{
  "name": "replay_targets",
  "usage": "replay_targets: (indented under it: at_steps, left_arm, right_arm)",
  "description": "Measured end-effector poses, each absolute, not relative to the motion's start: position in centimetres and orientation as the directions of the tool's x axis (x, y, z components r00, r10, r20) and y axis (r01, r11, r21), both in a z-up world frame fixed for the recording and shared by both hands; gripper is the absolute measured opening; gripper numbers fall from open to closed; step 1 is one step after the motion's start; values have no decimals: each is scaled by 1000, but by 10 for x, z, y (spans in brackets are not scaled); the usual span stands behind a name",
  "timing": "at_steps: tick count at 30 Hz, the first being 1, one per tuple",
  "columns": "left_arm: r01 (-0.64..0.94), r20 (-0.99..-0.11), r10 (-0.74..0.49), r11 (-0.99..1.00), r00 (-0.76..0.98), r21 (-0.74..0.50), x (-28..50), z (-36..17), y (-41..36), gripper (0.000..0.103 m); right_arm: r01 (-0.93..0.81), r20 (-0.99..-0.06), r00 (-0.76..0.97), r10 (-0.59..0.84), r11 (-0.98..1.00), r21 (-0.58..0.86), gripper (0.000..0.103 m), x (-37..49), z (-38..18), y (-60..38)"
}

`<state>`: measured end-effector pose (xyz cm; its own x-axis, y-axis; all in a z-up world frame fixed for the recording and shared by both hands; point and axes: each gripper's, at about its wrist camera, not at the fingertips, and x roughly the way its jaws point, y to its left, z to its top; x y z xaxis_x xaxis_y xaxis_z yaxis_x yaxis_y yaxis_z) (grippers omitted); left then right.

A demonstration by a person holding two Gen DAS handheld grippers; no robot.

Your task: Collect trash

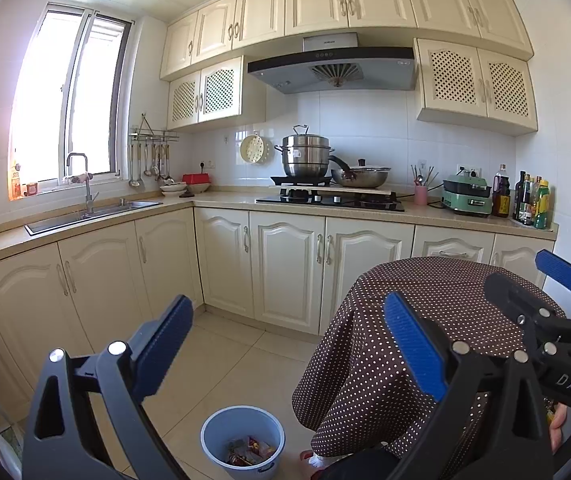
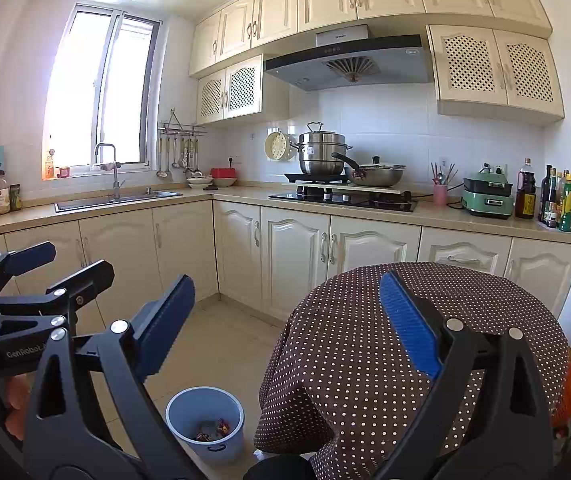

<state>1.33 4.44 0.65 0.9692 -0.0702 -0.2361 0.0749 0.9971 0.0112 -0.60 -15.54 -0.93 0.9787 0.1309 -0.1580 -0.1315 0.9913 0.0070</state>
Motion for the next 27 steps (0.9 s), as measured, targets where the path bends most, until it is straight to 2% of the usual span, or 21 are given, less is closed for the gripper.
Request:
replay_targets:
  at_steps: [27]
  left_arm:
    - [74,-244,-69,997,967,12,14,3,46,95]
  right_arm:
    - [-129,-166,978,129,992,10,92,-8,-16,-151]
